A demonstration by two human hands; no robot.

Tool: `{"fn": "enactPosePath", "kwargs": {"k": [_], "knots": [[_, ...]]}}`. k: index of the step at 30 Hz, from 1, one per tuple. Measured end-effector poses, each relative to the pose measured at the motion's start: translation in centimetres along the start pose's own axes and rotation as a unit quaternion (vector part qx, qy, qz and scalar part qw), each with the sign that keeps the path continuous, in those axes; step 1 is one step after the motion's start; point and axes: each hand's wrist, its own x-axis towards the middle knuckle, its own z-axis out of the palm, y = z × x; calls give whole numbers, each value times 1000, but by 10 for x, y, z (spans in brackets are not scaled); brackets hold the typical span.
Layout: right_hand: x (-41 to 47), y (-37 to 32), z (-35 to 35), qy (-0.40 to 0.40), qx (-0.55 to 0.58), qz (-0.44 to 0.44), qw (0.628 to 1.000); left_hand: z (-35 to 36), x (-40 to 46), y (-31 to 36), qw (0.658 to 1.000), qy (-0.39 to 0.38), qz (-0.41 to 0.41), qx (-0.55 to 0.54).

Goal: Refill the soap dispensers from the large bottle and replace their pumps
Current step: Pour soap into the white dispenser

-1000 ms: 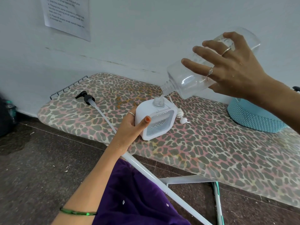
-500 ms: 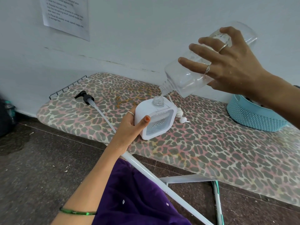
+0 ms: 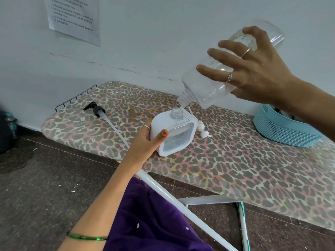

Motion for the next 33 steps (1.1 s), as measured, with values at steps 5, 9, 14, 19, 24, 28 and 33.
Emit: {"fn": "enactPosePath", "kwargs": {"k": [5, 9, 14, 19, 24, 28, 33], "knots": [[2, 2, -1, -8, -7, -2, 1000, 0, -1, 0, 1000, -8, 1, -21], [4, 4, -1, 7, -18, -3, 1000, -1, 0, -1, 1000, -8, 4, -6], [4, 6, -1, 6, -19, -5, 1000, -2, 0, -3, 1000, -9, 9, 2], [6, 7, -2, 19, -31, -11, 999, -3, 0, -3, 1000, -10, 8, 2], [7, 8, 0, 29, -45, -15, 998, -3, -1, -3, 1000, -13, 14, 0], [7, 9, 2, 40, -57, -13, 997, -4, 1, -4, 1000, -15, 21, 2], [8, 9, 3, 42, -65, -17, 997, -3, 1, -1, 1000, -18, 23, -9]]}}
